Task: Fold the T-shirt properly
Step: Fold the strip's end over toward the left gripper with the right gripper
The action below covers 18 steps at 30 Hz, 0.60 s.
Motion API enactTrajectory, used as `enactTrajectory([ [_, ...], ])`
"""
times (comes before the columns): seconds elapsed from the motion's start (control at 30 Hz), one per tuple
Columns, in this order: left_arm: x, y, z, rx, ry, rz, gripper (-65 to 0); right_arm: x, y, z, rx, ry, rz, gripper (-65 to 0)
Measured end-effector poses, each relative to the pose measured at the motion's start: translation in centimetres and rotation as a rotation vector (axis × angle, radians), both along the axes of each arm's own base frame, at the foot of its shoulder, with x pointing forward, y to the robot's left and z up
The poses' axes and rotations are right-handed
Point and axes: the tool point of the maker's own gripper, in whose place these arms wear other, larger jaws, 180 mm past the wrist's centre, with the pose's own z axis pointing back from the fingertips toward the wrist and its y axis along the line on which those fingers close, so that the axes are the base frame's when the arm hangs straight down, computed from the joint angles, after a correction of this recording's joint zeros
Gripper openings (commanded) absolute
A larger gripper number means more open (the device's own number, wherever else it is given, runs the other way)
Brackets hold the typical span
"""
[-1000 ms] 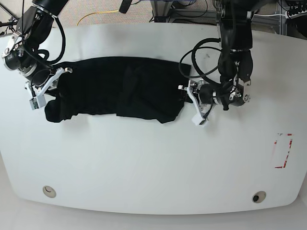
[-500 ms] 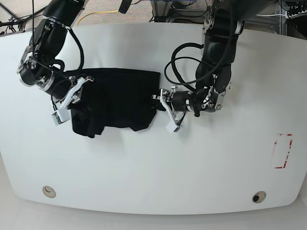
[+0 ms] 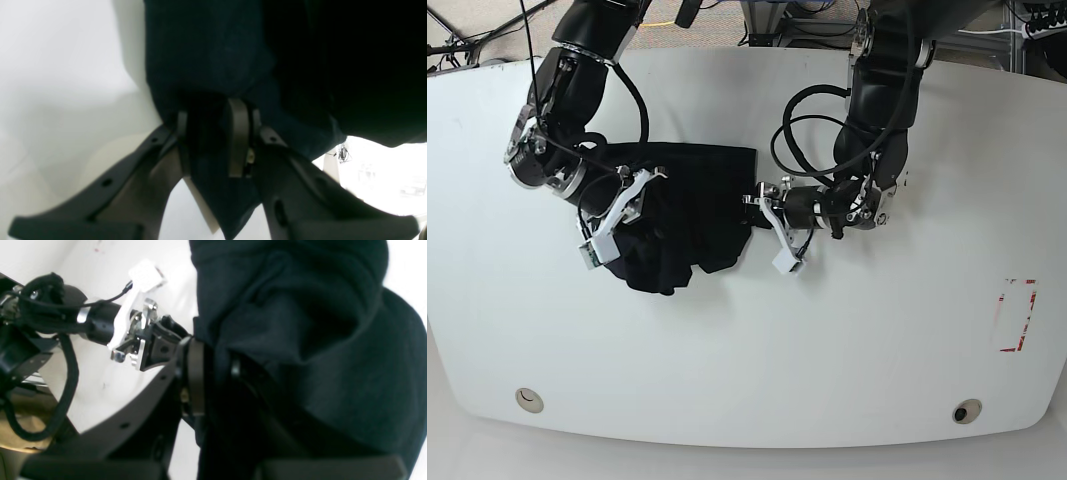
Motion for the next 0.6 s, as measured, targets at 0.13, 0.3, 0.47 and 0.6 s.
enactTrajectory([
  [0.13, 0.0, 0.0, 0.0, 0.0, 0.0, 0.0, -51.7, 0.6, 1.7, -0.2, 0.033, -0.001, 0.043, -50.7],
  [0.3, 0.0, 0.0, 0.0, 0.001, 0.0, 0.0, -51.1, 1.5, 2.7, -0.5, 0.048, 0.008, 0.025, -15.4],
  [0.47, 0.0, -0.1, 0.1, -0.006, -0.005, -0.005, -42.1, 1.6, 4.4, 0.4, 0.015, -0.006, 0.064, -0.2],
  [0.6, 0.0, -0.1, 0.3, -0.015, -0.004, -0.006, -40.8, 1.5, 4.7, 2.3, 0.013, -0.074, 0.07, -0.3],
])
